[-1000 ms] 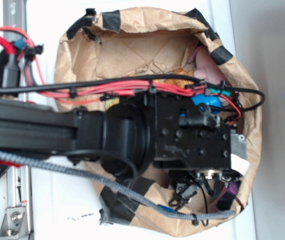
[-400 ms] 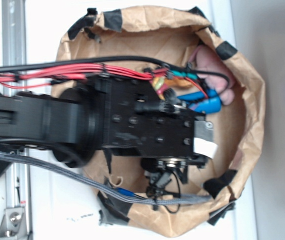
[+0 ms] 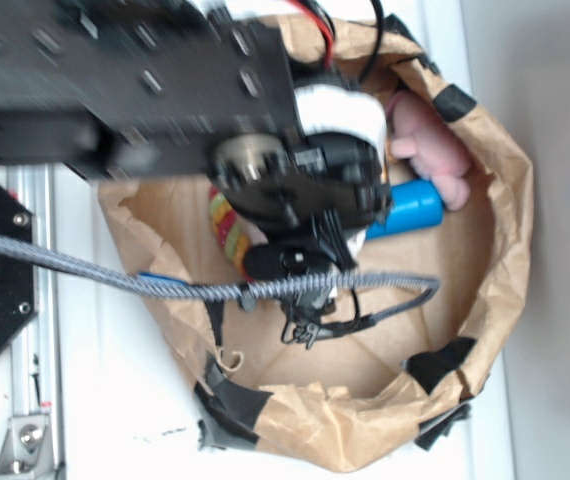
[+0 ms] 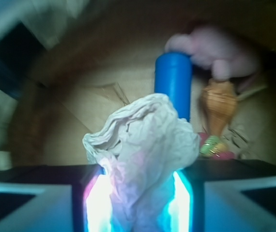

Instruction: Grab the white paper.

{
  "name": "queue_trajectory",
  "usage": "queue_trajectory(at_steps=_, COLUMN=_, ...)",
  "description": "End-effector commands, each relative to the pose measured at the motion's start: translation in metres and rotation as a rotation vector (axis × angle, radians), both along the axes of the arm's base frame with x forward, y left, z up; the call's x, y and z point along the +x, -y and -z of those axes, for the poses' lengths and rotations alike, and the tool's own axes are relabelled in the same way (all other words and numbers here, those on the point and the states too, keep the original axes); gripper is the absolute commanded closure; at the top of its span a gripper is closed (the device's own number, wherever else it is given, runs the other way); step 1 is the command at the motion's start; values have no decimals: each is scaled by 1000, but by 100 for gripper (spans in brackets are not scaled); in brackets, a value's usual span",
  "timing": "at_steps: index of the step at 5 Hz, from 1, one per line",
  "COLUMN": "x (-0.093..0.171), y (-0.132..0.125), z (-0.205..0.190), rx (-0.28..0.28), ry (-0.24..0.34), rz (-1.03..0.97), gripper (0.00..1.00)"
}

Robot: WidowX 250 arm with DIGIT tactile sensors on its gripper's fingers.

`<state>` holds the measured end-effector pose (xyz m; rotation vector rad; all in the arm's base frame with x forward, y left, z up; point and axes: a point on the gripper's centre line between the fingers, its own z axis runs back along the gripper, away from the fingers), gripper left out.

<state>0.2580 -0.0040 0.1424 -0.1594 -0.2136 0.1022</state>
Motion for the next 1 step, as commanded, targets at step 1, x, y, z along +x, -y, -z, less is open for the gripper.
queue_trajectory(at_steps=1, x=-2, y=1, z=-62, rx=14, ry=-10, rz=-283, gripper=100)
